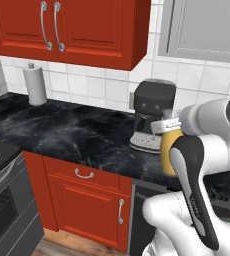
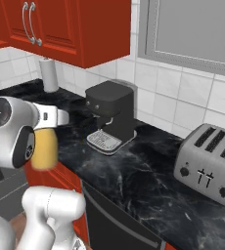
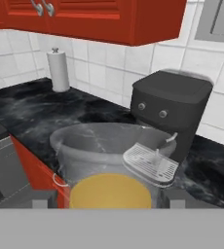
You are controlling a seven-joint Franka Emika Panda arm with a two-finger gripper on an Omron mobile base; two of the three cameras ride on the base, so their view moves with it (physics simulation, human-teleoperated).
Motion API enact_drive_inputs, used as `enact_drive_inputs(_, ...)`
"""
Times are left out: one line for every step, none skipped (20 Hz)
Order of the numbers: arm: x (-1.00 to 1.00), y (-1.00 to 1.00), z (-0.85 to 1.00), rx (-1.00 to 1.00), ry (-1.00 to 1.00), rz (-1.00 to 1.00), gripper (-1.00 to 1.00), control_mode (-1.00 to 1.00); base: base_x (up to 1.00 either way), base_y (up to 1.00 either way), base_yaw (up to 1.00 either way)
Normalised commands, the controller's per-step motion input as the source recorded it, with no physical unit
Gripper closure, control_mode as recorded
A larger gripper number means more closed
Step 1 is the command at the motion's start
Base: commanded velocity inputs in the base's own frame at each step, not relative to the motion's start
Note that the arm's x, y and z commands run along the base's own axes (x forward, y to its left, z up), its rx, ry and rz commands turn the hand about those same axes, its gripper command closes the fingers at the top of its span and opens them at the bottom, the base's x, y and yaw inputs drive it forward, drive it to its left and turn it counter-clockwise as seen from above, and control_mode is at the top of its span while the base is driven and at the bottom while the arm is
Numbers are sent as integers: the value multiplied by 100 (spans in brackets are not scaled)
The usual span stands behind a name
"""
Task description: Move the avocado and bread from the top shelf to the second highest shelf to make space. Then, place the pitcher from the counter on the cleared top shelf.
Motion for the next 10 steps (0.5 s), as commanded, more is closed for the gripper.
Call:
enact_drive_inputs(0,-20,16,0,0,-4,100,-100,0,0,0)
enact_drive_inputs(0,-11,11,0,0,-2,100,-100,0,0,0)
enact_drive_inputs(0,-8,2,0,0,0,100,-100,0,0,0)
enact_drive_inputs(0,-4,0,0,0,0,100,-100,0,0,0)
enact_drive_inputs(0,-1,0,0,0,0,100,-100,0,0,0)
enact_drive_inputs(0,0,0,0,0,0,100,-100,0,0,0)
enact_drive_inputs(0,0,0,0,0,0,100,-100,0,0,0)
enact_drive_inputs(0,0,0,0,0,0,100,-100,0,0,0)
enact_drive_inputs(0,0,0,0,0,0,100,-100,0,0,0)
enact_drive_inputs(0,0,0,0,0,0,100,-100,0,0,0)
